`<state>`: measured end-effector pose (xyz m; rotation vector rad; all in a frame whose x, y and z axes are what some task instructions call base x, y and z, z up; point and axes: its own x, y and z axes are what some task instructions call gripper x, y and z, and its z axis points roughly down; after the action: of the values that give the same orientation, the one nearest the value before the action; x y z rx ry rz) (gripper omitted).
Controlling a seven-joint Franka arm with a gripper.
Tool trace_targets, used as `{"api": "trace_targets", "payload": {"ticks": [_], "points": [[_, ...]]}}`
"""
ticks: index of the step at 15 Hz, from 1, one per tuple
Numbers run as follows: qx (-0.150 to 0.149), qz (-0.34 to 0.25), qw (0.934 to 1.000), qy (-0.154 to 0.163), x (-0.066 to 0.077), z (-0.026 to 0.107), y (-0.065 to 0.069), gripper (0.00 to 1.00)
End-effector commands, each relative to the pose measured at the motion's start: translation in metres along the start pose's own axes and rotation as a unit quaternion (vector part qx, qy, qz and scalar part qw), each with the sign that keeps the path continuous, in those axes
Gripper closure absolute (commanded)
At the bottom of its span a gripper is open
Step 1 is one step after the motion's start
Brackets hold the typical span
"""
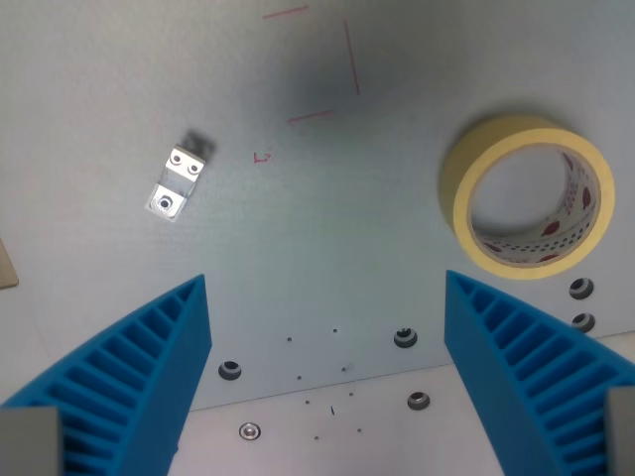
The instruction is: Move in gripper positive x
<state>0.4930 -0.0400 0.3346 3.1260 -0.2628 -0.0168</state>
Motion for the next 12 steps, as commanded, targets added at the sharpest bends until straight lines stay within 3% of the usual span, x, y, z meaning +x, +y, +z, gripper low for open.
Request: {"api": "trace_targets", "payload": {"ticks": [1, 12], "points": [[0.0, 0.0, 1.0, 0.002, 0.005, -0.002, 0.0, 0.0], [0.0, 0.0, 1.0, 0.002, 0.06, -0.002, 0.0, 0.0]]}}
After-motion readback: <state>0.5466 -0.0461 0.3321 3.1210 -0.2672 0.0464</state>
